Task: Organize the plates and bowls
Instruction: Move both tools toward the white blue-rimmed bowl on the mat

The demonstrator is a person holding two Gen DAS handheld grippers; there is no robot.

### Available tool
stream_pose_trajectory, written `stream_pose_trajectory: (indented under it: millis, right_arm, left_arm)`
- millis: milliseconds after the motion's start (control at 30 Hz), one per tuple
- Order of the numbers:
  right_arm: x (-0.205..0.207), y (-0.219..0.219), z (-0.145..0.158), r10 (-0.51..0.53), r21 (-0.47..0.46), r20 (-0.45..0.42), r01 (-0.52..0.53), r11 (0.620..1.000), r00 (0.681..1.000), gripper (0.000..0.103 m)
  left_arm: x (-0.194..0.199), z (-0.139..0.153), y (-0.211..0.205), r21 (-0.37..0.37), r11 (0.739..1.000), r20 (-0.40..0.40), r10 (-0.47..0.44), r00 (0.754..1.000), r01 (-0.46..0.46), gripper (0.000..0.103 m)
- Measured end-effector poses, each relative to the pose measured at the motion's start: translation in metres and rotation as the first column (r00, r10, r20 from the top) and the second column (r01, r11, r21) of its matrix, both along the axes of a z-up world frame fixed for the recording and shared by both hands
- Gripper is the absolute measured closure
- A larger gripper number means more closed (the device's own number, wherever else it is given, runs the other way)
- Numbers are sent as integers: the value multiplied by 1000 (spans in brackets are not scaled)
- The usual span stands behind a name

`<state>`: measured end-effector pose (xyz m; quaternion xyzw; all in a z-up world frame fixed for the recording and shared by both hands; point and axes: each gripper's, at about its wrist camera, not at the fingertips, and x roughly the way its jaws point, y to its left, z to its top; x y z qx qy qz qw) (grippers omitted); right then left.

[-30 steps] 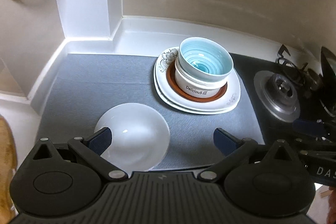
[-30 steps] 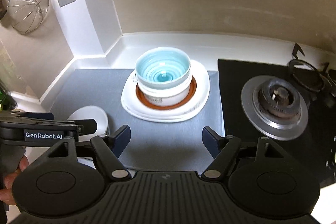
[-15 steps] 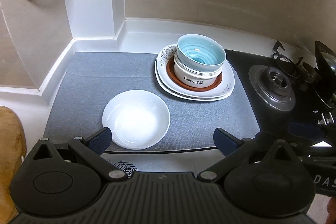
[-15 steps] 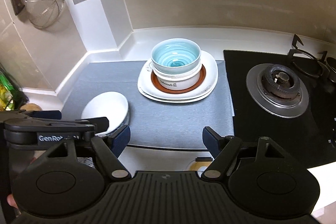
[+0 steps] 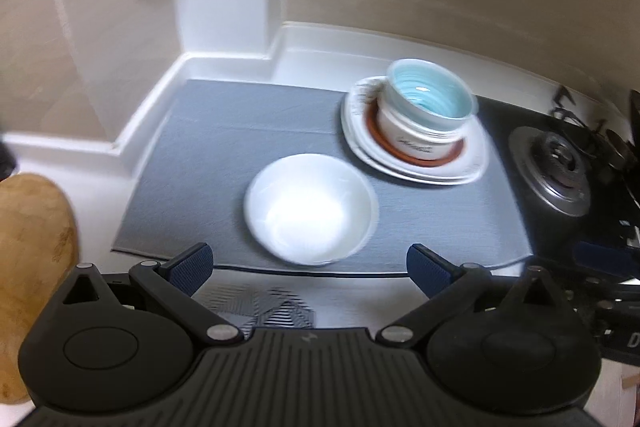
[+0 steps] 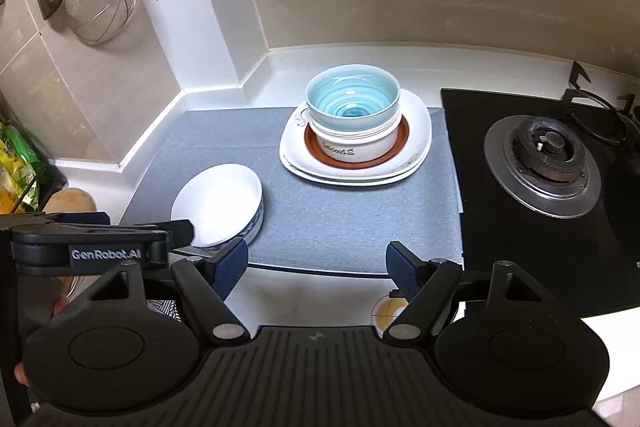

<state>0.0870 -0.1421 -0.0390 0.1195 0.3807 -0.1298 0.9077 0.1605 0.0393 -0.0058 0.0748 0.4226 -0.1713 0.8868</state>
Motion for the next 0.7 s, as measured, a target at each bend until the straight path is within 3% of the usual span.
stream_pose_trajectory:
  millis: [300, 700]
  right_arm:
    - [18, 6, 1, 82, -8, 21, -82, 997, 996, 24]
    - [71, -1, -12, 147, 15, -7, -147, 989, 989, 23]
  left_arm:
    - [24, -3, 40, 54, 990, 4, 134, 991, -134, 0]
    - [67, -24, 36, 102, 979, -64, 181, 981, -174, 0]
